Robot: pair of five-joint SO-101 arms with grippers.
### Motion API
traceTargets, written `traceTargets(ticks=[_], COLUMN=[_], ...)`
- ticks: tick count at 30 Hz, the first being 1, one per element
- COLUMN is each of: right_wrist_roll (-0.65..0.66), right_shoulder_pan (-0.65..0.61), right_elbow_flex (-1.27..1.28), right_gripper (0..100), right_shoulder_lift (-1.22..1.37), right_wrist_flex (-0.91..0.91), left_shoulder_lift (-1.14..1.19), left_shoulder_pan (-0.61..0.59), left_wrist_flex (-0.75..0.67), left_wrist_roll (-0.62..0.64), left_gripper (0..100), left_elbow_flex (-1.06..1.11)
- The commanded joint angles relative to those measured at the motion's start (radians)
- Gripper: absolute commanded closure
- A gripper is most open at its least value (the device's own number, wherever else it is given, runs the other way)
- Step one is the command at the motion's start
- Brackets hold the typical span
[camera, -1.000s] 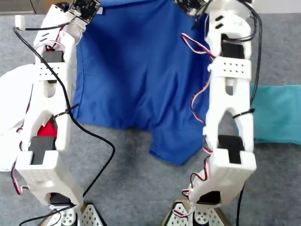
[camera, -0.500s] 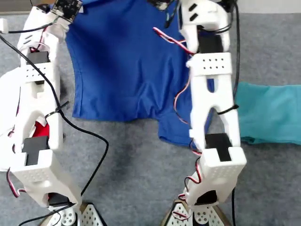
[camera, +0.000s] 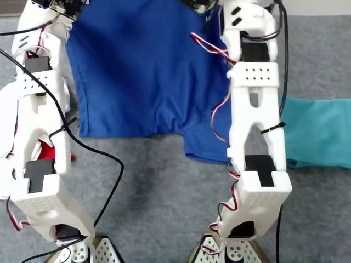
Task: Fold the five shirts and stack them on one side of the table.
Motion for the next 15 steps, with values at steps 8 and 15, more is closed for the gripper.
traceTargets(ticks=[8,15], right_wrist_roll=[0.011,0.017], right_shoulder_pan=[0.176,0.183], right_elbow_flex=[0.174,0.456], right_gripper=[99.7,99.7], right_shoulder_lift=[-0.022,-0.193], right_wrist_flex=[-0.023,-0.021], left_shoulder_lift=[-0.019,-0.022], left_shoulder_pan=[0.012,0.04], left_wrist_flex=[-0.015,0.061], left_wrist_roll=[-0.006,-0.107], left_gripper=[98,98], left_elbow_flex=[0.049,0.129])
